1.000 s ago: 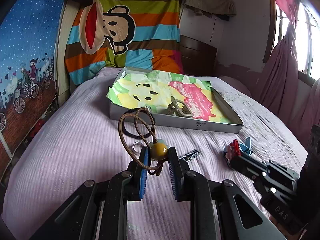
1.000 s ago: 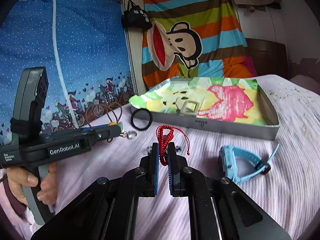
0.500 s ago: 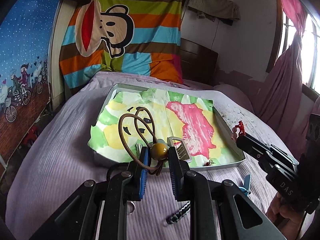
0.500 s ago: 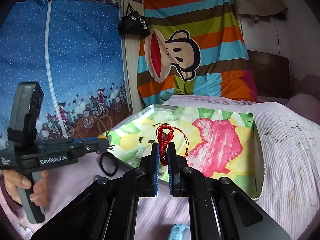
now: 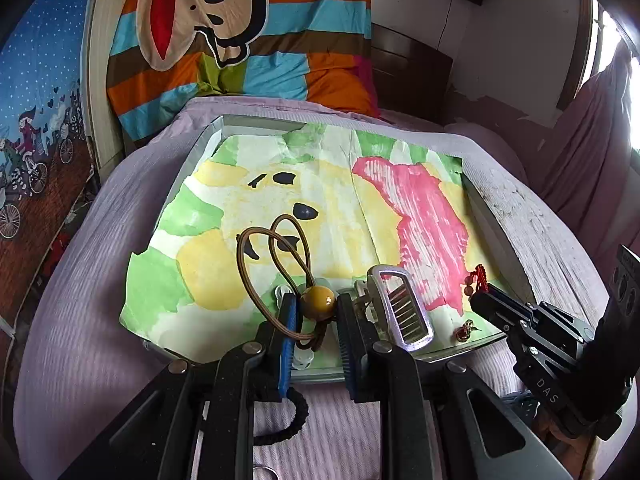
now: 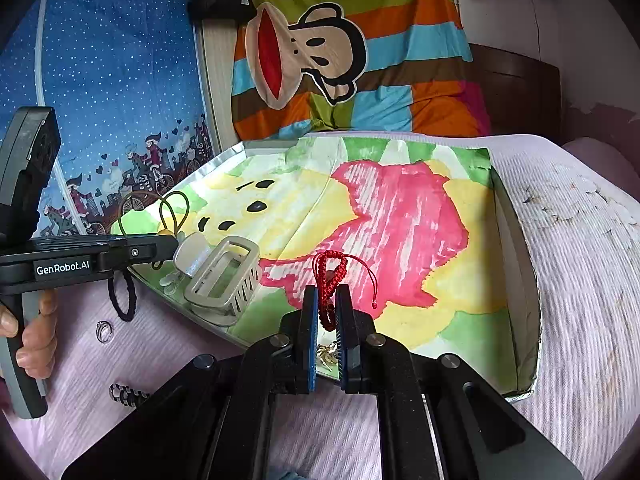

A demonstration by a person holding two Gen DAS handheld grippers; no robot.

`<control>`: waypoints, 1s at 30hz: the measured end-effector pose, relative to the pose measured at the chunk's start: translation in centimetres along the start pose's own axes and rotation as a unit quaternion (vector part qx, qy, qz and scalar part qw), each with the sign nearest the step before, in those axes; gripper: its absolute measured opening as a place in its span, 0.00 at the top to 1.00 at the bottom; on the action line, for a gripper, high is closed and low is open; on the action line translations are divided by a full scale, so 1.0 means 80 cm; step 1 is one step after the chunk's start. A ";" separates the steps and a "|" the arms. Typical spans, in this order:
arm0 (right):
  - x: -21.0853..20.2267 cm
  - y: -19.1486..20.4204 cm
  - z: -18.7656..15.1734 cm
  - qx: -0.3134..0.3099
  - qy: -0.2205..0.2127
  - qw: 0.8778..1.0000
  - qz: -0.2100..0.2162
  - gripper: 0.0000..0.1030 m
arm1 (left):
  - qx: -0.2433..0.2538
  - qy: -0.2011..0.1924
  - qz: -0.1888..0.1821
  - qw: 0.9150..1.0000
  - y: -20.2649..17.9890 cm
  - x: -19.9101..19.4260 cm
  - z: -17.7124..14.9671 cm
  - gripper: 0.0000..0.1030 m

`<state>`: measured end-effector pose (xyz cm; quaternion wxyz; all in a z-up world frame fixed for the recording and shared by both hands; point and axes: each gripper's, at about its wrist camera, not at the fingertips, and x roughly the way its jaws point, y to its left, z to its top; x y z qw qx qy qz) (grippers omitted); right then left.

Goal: Organize jewelry
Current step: 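Carry the elastic and red bracelet into the tray and open both tools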

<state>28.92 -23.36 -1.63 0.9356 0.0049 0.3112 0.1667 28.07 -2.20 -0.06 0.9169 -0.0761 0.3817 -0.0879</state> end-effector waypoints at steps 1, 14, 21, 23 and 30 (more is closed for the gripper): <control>0.002 0.001 0.000 -0.001 0.003 1.000 0.001 0.93 | 0.003 0.004 0.001 1.000 -0.001 0.002 0.000 0.82; 0.010 0.001 -0.005 -0.002 0.023 1.000 -0.002 0.91 | -0.006 0.013 0.005 1.000 -0.001 0.011 -0.005 0.82; 0.009 0.000 -0.006 0.000 0.021 1.000 -0.003 0.87 | -0.005 -0.002 0.021 1.000 -0.001 0.007 -0.009 0.81; 0.008 0.000 -0.006 0.000 0.020 1.000 -0.004 0.85 | -0.003 -0.006 0.025 1.000 -0.001 0.005 -0.009 0.78; -0.002 -0.001 -0.006 0.006 0.005 1.000 -0.005 0.67 | -0.002 -0.021 0.031 0.999 -0.002 -0.006 -0.012 0.63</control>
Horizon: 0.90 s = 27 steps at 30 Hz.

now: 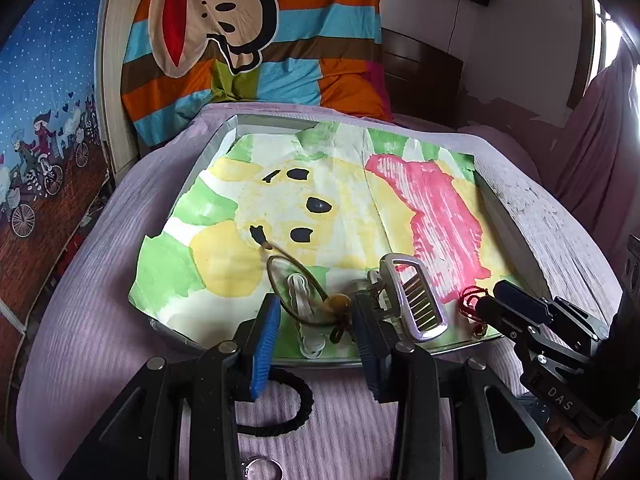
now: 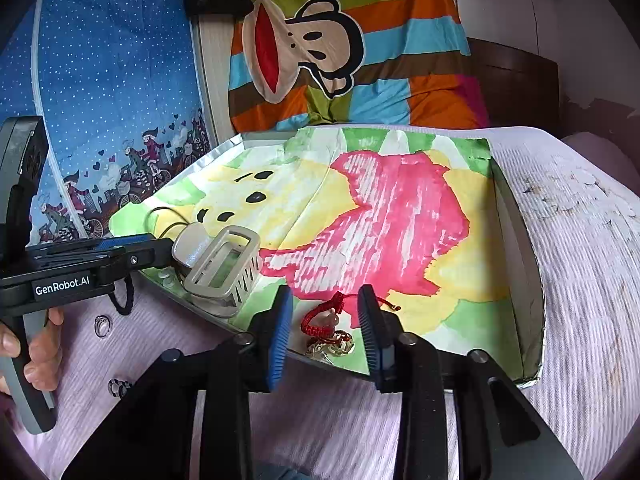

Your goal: Organize jewelry

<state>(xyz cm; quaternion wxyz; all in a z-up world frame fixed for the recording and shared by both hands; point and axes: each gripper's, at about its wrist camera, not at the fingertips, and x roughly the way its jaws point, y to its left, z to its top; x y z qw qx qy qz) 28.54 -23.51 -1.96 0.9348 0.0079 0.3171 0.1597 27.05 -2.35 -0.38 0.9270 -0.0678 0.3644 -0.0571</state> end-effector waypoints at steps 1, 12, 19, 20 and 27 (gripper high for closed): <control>-0.003 0.000 0.000 0.003 -0.004 1.000 0.000 0.65 | 0.000 -0.003 0.000 1.000 0.000 -0.003 0.000 0.57; -0.058 0.003 -0.001 0.028 -0.067 0.997 -0.027 0.20 | -0.006 -0.065 0.003 0.998 0.005 -0.055 -0.012 0.21; -0.103 0.013 0.000 0.041 -0.112 0.992 -0.045 0.02 | -0.022 -0.123 0.007 0.992 0.014 -0.095 -0.030 0.04; -0.110 0.015 -0.001 0.041 -0.120 0.991 -0.045 0.02 | -0.024 -0.130 0.011 0.991 0.015 -0.100 -0.032 0.01; -0.154 0.045 -0.013 0.022 -0.166 0.985 -0.049 0.01 | -0.025 -0.185 0.019 0.982 0.017 -0.143 -0.056 0.00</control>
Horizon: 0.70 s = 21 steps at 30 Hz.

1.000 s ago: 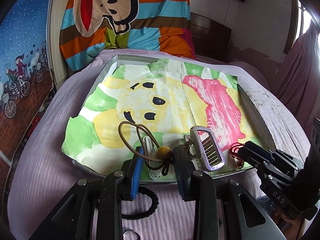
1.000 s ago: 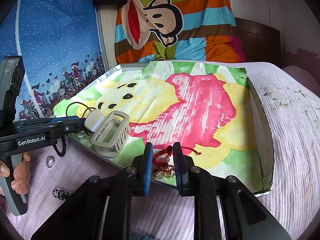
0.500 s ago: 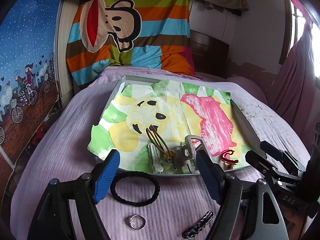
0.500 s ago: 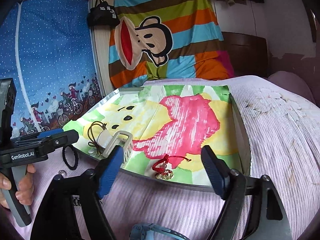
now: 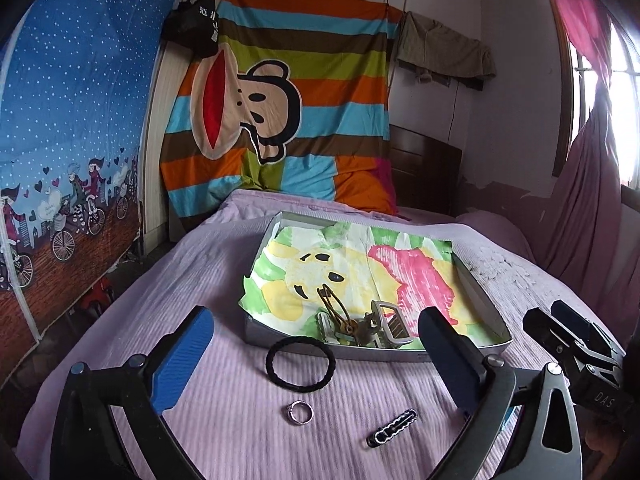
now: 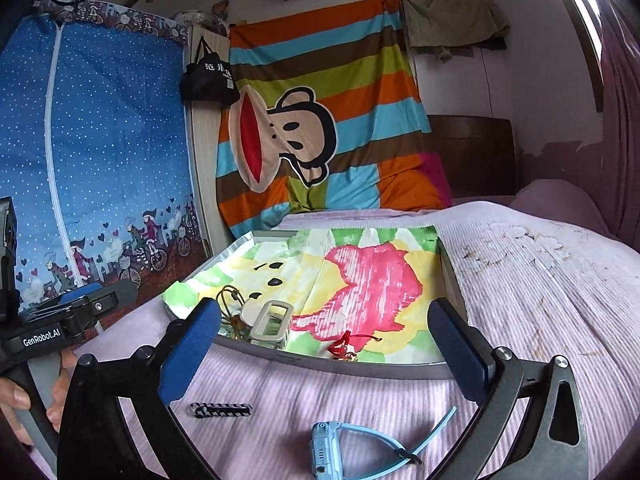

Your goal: Organize jewelry

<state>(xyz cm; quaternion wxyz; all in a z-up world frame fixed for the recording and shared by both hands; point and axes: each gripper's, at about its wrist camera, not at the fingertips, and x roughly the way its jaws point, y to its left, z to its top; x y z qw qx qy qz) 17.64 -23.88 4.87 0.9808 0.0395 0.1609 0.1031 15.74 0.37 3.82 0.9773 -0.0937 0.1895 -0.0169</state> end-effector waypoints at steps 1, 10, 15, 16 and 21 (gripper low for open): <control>-0.007 0.004 0.000 -0.004 -0.006 1.000 0.002 0.01 | 0.003 -0.005 0.001 1.000 0.000 -0.006 -0.001 0.00; -0.066 0.029 -0.005 -0.018 -0.050 0.999 0.007 0.01 | 0.017 -0.039 0.013 0.999 0.001 -0.056 -0.013 0.00; -0.082 0.031 -0.022 -0.024 -0.044 0.999 -0.001 0.01 | 0.031 -0.052 0.021 0.998 0.005 -0.079 -0.022 0.00; -0.085 0.031 -0.027 -0.024 -0.041 0.999 -0.004 0.01 | 0.035 -0.053 0.023 0.998 0.006 -0.083 -0.025 0.00; -0.094 0.027 -0.045 -0.018 -0.028 0.999 -0.017 0.01 | 0.037 -0.049 0.024 0.998 0.012 -0.097 -0.043 0.00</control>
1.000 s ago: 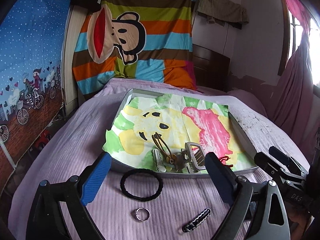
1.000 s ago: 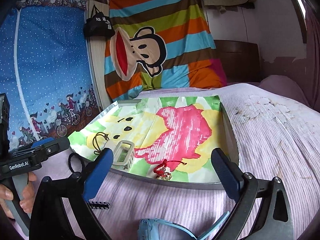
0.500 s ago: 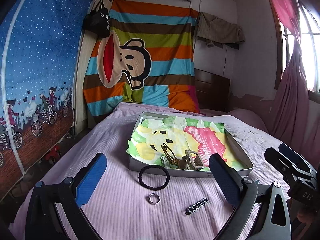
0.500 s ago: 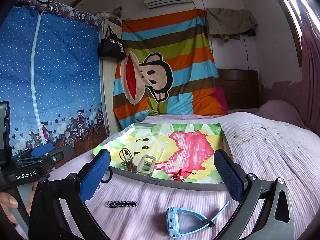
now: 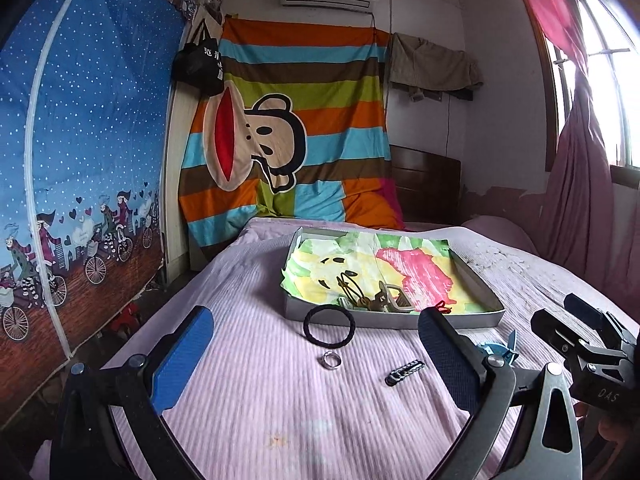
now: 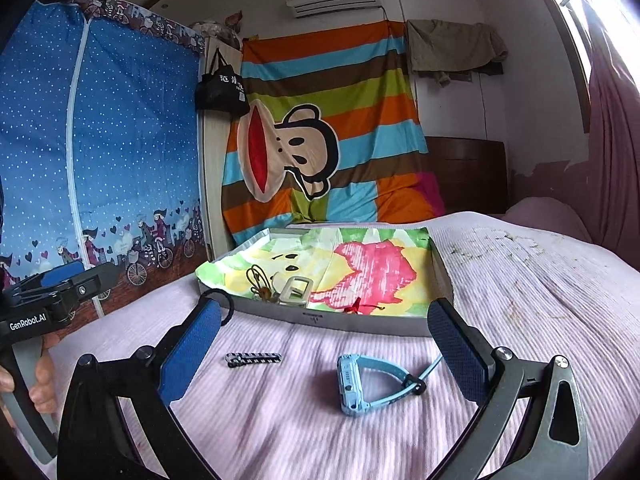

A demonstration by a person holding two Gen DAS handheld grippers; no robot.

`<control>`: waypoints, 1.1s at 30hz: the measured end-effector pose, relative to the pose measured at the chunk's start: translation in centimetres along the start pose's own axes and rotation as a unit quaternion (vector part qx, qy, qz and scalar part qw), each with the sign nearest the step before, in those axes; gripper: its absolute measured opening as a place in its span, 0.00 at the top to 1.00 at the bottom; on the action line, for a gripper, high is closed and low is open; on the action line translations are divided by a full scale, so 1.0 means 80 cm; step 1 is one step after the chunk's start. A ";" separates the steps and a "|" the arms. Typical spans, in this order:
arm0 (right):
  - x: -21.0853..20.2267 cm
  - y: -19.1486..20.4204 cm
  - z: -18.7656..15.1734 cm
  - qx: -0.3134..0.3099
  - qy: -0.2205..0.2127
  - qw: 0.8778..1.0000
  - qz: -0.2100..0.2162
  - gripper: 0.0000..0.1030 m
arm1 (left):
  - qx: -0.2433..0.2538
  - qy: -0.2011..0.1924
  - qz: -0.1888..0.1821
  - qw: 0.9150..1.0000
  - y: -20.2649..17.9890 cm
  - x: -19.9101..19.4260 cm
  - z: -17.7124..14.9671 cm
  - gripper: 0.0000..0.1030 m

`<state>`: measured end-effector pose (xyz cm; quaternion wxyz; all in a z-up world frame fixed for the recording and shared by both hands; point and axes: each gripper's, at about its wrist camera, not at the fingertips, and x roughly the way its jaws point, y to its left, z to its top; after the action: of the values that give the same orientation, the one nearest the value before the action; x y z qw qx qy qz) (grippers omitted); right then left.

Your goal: Organize jewelry

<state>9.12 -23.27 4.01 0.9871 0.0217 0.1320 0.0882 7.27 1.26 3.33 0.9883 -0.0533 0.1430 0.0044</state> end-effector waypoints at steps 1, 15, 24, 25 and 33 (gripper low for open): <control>-0.002 -0.001 -0.003 0.001 0.001 1.000 -0.003 0.01 | 0.000 0.002 0.000 1.000 0.002 -0.001 -0.003 0.00; 0.003 0.001 -0.033 -0.010 0.041 0.999 -0.022 0.01 | -0.012 0.032 -0.003 0.999 0.009 -0.004 -0.030 0.00; 0.017 -0.010 -0.042 0.011 0.065 0.997 -0.033 0.01 | -0.012 0.075 0.001 0.997 0.008 0.018 -0.031 0.00; 0.019 -0.012 -0.042 0.014 0.069 0.997 -0.033 0.01 | -0.010 0.083 0.001 0.997 0.008 0.022 -0.031 0.00; 0.053 -0.026 -0.055 0.046 0.120 0.991 -0.034 0.01 | -0.006 0.142 -0.004 0.990 0.005 0.061 -0.034 0.00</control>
<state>12.37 -24.47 -1.46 0.9645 0.0522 0.2539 0.0507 11.19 1.36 -0.71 0.9575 -0.0598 0.2821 -0.0061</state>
